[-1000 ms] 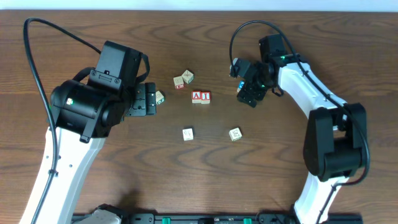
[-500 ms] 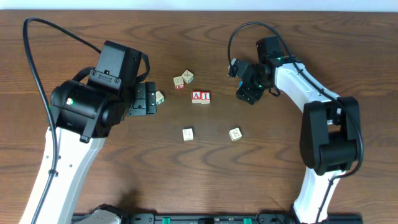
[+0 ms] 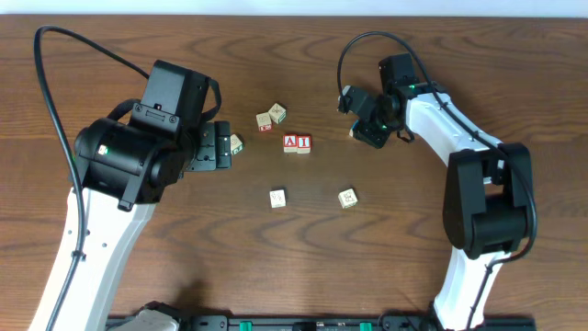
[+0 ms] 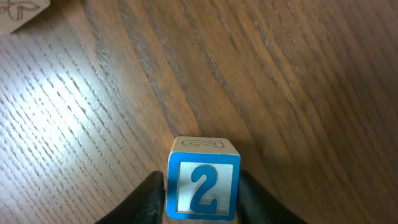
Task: Spell out Ai2
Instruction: 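Lower the '2' block just right of the red 'I' block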
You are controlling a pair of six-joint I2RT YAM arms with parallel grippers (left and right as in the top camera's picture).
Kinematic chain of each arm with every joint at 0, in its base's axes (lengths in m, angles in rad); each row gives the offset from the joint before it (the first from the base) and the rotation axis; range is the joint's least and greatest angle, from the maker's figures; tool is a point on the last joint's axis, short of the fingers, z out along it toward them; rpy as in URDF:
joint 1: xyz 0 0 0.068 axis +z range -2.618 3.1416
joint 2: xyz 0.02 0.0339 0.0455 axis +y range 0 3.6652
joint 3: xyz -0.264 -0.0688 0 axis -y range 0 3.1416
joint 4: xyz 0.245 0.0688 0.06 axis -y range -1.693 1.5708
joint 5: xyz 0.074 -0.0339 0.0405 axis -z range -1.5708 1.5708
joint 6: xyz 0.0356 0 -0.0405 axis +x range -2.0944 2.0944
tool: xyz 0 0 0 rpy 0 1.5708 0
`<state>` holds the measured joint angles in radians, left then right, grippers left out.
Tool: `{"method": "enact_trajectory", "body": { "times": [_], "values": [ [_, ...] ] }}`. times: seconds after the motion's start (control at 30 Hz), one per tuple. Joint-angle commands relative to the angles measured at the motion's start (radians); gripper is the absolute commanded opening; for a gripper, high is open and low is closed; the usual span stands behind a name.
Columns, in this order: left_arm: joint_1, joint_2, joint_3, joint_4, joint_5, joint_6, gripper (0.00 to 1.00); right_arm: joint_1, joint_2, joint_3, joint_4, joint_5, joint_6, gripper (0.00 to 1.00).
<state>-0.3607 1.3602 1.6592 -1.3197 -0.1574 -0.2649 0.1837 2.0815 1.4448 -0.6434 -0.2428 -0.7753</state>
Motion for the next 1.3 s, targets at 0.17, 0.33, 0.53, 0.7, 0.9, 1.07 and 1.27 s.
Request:
{"method": "enact_trajectory", "body": {
  "times": [0.17, 0.33, 0.53, 0.7, 0.9, 1.07, 1.27],
  "values": [
    [0.000, -0.010, -0.003, 0.000, -0.003, -0.005, 0.95, 0.007, 0.000, 0.016, 0.032, -0.008, 0.262, 0.26],
    [0.000, -0.010, -0.003, -0.011, -0.004, -0.005, 0.95, 0.007, 0.000, 0.016, 0.042, -0.016, 0.432, 0.20],
    [0.000, -0.010, -0.003, -0.016, -0.009, -0.004, 0.95, 0.023, 0.000, 0.016, 0.006, -0.077, 0.612, 0.18],
    [0.000, -0.010, -0.003, -0.018, -0.011, -0.002, 0.95, 0.069, 0.000, 0.016, -0.008, -0.077, 0.703, 0.12],
    [0.000, -0.010, -0.003, -0.053, -0.037, 0.000, 0.95, 0.152, 0.000, 0.016, -0.016, 0.017, 0.774, 0.10],
    [0.000, -0.010, -0.003, -0.068, -0.037, 0.000, 0.96, 0.211, 0.000, 0.016, -0.012, 0.069, 0.831, 0.09],
    [0.000, -0.010, -0.003, -0.068, -0.037, 0.000, 0.95, 0.229, 0.000, 0.016, -0.014, 0.143, 0.909, 0.06]
  ]
}}
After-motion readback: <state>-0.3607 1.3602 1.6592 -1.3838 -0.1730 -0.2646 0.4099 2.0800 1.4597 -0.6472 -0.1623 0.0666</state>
